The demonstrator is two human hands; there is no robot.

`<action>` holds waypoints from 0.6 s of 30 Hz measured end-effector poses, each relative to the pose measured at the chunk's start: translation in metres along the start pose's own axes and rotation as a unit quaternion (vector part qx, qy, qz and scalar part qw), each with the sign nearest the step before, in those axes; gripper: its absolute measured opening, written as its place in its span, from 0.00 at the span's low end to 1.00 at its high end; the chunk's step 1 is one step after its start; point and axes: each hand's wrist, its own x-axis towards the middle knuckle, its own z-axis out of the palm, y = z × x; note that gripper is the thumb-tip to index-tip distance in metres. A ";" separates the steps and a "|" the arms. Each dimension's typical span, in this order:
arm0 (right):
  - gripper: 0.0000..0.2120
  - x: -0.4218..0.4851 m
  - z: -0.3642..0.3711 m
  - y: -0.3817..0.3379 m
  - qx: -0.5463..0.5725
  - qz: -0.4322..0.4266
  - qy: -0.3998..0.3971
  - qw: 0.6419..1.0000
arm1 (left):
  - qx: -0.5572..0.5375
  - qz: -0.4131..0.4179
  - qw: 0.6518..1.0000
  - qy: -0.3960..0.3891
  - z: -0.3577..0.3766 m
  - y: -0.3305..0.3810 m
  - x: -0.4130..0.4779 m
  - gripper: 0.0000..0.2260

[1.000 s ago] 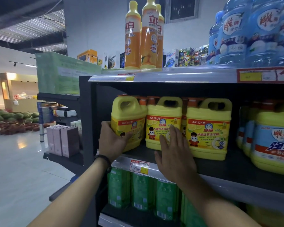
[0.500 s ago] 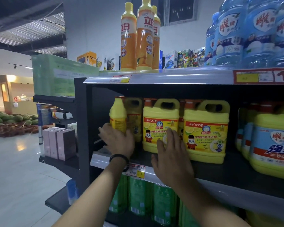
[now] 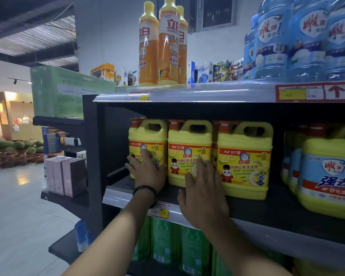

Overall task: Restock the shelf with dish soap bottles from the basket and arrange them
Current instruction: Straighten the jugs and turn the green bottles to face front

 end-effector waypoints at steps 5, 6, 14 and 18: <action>0.30 0.000 0.001 -0.001 0.007 0.010 0.000 1.000 | 0.097 0.028 0.995 0.015 0.002 0.002 -0.016 0.26; 0.30 0.001 0.000 0.000 0.013 0.012 -0.004 1.000 | 0.113 0.039 0.992 0.029 0.002 0.007 -0.023 0.25; 0.21 -0.007 -0.027 0.040 0.215 0.155 0.211 0.941 | 0.022 0.095 0.995 0.023 0.021 0.030 -0.060 0.34; 0.38 -0.012 -0.032 0.095 0.255 0.338 0.211 0.881 | 0.026 0.058 0.998 -0.007 0.021 0.032 -0.059 0.40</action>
